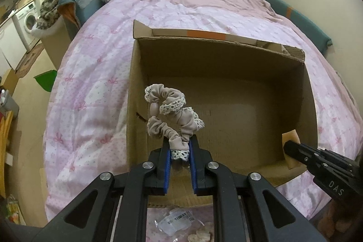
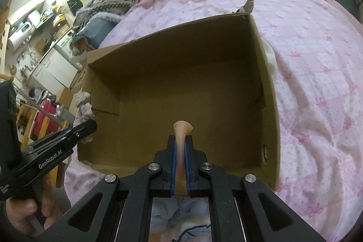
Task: Organize soft objects
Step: 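Carry both items into the box and open both tools to release them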
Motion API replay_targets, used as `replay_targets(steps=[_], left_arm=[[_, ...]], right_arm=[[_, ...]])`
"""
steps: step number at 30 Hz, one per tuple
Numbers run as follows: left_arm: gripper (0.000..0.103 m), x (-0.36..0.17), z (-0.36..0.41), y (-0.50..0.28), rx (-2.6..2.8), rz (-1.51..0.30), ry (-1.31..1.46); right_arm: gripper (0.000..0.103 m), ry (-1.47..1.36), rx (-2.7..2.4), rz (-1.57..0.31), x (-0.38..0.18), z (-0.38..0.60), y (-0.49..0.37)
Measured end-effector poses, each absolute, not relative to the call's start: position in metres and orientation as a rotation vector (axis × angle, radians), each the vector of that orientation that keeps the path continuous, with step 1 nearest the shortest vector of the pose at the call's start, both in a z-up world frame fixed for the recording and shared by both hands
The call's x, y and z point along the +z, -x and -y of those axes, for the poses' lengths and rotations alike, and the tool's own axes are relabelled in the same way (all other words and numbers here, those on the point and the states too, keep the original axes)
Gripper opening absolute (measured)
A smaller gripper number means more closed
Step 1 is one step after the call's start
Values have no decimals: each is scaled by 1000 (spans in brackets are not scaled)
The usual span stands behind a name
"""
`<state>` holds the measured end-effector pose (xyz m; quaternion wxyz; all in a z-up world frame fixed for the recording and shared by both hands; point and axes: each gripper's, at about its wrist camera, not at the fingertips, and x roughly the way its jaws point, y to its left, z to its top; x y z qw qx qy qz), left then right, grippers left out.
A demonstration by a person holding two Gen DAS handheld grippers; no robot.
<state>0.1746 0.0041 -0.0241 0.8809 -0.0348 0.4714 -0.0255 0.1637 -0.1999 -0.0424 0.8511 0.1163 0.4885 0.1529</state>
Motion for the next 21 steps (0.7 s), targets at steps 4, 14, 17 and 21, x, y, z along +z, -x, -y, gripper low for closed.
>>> replay_targets(steps=[4, 14, 17, 21], left_arm=[[13, -27, -3, -175, -63, -994, 76], [13, -33, 5, -173, -90, -1004, 46], [13, -35, 6, -173, -91, -1009, 39], [16, -35, 6, -174, -93, -1013, 39]], right_arm=[[8, -251, 325, -1041, -45, 201, -165], [8, -233, 352, -1071, -50, 194, -166], [9, -238, 352, -1074, -51, 193, -165], [9, -242, 353, -1074, -51, 194, -165]])
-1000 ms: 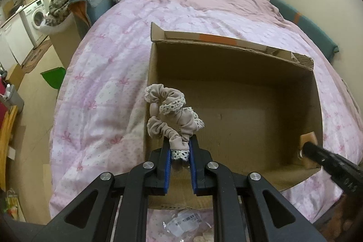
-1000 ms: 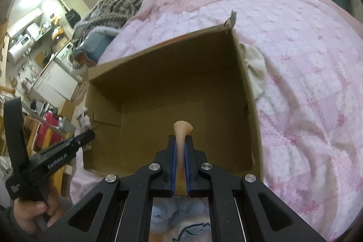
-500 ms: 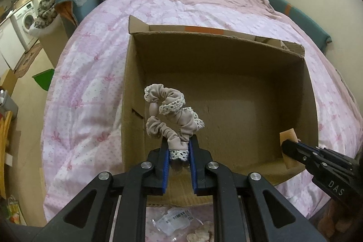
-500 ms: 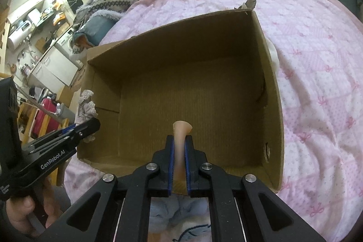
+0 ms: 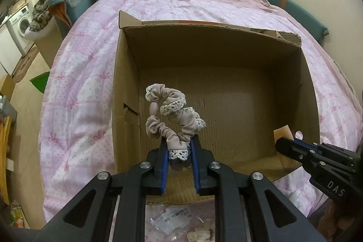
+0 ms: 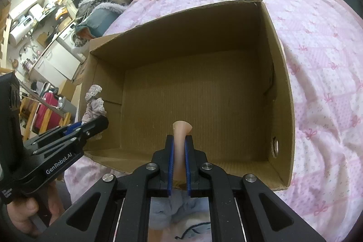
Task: Organize soft objects
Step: 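Carry both items into the box and open both tools to release them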
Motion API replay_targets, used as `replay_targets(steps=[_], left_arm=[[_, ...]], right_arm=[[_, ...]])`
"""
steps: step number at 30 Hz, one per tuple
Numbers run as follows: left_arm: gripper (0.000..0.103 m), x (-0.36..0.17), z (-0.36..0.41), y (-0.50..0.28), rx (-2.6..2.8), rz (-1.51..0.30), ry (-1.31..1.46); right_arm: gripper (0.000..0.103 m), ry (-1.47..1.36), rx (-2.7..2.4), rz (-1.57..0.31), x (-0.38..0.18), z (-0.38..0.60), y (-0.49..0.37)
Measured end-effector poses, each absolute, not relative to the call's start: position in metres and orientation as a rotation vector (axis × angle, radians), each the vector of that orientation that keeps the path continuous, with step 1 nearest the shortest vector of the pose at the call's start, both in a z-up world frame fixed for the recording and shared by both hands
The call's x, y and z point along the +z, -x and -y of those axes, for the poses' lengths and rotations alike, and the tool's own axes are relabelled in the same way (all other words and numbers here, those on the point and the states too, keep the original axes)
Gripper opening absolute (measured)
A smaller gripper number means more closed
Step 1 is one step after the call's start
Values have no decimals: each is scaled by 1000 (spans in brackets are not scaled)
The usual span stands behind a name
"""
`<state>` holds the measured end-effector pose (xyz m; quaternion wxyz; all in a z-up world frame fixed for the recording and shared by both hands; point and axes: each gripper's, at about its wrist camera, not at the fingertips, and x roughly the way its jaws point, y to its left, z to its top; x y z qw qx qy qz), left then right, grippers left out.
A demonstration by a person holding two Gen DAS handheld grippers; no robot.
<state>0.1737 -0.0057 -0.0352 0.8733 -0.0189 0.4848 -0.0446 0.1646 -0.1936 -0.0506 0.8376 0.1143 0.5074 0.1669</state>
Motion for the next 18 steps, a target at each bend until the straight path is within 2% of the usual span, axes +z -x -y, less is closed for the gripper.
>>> replay_targets(steps=[6, 12, 14, 16, 17, 18], left_arm=[[17, -37, 6, -174, -97, -1017, 39], [22, -37, 7, -173, -104, -1019, 37], [29, -37, 9, -172, -106, -1014, 28], [44, -36, 9, -170, -106, -1007, 27], [48, -34, 9, -170, -107, -1001, 30], [58, -33, 9, -169, -109, -997, 36]], right_arm=[[9, -254, 351, -1073, -51, 195, -166], [15, -268, 355, -1069, -50, 198, -166], [18, -272, 356, -1070, -50, 198, -166], [22, -279, 353, -1069, -50, 200, -164], [23, -284, 352, -1068, -50, 201, -164], [23, -289, 352, -1066, -49, 202, -164]])
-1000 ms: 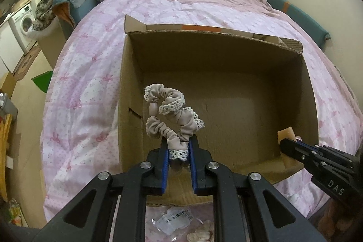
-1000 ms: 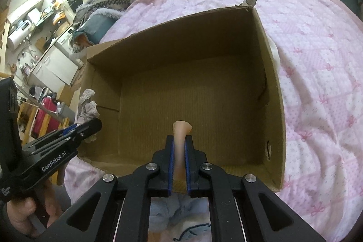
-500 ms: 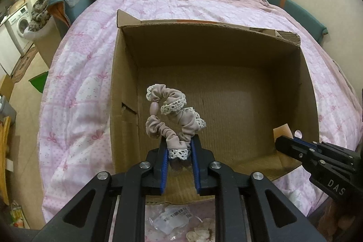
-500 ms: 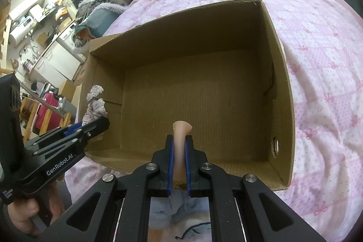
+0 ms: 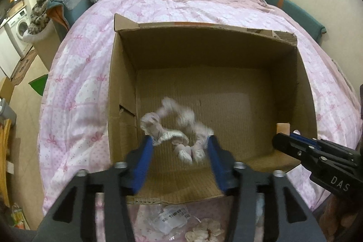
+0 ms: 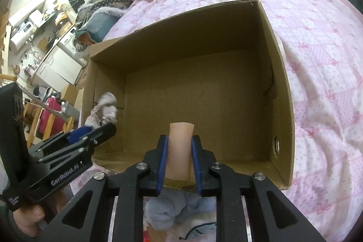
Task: Organize soft objects
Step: 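Carry both items into the box and open both tools to release them, then withdraw both tools from the box back toward the remaining items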
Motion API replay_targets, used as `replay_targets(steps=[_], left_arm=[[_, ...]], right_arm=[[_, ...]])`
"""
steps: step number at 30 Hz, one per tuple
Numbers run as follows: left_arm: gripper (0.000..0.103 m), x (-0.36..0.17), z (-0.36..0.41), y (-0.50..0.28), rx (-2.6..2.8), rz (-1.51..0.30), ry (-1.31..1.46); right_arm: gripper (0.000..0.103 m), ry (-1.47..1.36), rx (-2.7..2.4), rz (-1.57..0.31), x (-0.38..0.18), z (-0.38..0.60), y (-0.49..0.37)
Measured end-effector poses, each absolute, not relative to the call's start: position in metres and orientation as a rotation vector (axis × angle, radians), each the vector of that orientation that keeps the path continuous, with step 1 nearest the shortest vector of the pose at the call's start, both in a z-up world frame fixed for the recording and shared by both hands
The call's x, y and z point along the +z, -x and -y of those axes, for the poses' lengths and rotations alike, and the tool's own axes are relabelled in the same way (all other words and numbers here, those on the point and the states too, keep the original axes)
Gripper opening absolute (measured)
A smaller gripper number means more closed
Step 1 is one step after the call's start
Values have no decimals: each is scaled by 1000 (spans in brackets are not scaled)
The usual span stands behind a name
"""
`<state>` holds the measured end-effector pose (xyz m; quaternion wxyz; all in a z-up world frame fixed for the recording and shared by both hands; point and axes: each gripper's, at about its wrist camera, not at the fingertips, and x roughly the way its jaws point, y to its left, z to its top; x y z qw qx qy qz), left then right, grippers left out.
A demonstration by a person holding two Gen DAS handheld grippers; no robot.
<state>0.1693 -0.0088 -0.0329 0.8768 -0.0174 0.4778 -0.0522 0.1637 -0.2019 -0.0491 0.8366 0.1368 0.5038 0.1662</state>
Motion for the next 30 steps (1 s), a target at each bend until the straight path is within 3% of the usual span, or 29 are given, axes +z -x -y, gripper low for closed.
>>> replay_targets(steps=[2, 3, 4, 5, 6, 30], left_arm=[[66, -30, 7, -168, -114, -987, 57], [66, -28, 7, -168, -117, -980, 63], [66, -27, 7, -168, -119, -976, 63], [67, -26, 8, -168, -117, -972, 57], [67, -25, 8, -168, -113, -970, 52], [67, -4, -14, -147, -46, -933, 40]], right_arm=[[28, -304, 350, -1063, -48, 204, -163], [38, -314, 349, -1060, -47, 205, -163], [63, -326, 348, -1052, -46, 207, -162], [73, -342, 344, -1036, -44, 209, -160], [77, -354, 341, -1013, -41, 212, -158], [77, -356, 294, -990, -23, 221, -145]])
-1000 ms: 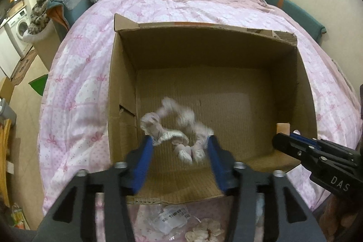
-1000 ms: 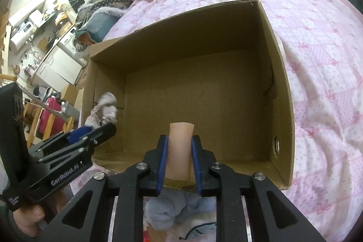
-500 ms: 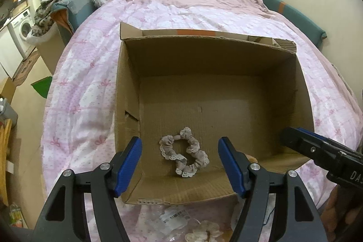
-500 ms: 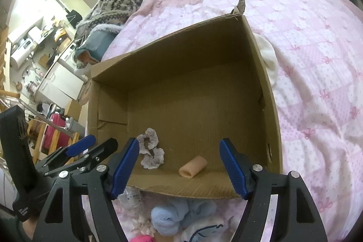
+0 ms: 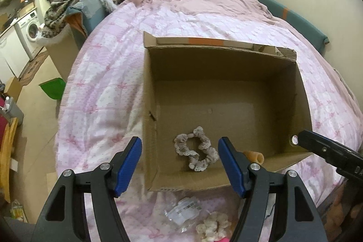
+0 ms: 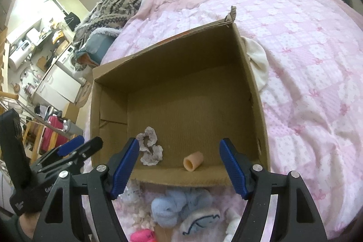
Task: Organize soft objects
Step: 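Withdraw both tools from the box back toward the remaining items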
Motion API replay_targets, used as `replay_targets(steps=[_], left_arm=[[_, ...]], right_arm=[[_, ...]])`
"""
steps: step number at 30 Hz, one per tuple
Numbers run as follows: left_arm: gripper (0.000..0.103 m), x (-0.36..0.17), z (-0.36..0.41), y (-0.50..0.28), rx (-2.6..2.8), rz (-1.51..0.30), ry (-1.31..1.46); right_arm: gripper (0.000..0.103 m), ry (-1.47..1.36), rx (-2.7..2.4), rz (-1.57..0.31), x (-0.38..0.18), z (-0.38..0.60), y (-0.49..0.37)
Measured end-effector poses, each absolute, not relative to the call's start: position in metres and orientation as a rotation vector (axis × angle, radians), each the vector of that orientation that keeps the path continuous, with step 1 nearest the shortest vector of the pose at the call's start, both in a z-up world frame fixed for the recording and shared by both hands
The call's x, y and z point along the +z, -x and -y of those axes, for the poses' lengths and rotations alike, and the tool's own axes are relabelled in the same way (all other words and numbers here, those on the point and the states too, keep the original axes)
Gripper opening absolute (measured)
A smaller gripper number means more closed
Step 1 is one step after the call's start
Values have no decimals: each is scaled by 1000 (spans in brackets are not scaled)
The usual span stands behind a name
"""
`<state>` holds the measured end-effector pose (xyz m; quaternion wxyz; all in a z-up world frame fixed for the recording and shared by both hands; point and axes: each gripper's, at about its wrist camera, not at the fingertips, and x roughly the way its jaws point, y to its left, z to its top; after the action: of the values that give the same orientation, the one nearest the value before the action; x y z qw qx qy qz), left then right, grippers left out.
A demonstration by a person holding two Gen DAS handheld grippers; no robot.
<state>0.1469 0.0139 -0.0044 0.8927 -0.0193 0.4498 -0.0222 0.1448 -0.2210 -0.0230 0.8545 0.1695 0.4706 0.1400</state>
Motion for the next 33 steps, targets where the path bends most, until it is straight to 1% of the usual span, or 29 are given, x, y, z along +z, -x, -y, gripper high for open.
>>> replay_targets(steps=[7, 15, 28, 33], left_arm=[[67, -3, -16, -130, -47, -955, 14], [67, -8, -23, -109, -28, -984, 52], [67, -17, -24, -93, -38, -1039, 23], [67, -29, -34, -91, -22, -1095, 59]], right_arm=[[77, -343, 294, -992, -17, 223, -127], [77, -338, 263, -1001, -16, 228, -107], [77, -331, 209, -1042, -26, 242, -79], [77, -337, 192, -1076, -34, 247, -75]])
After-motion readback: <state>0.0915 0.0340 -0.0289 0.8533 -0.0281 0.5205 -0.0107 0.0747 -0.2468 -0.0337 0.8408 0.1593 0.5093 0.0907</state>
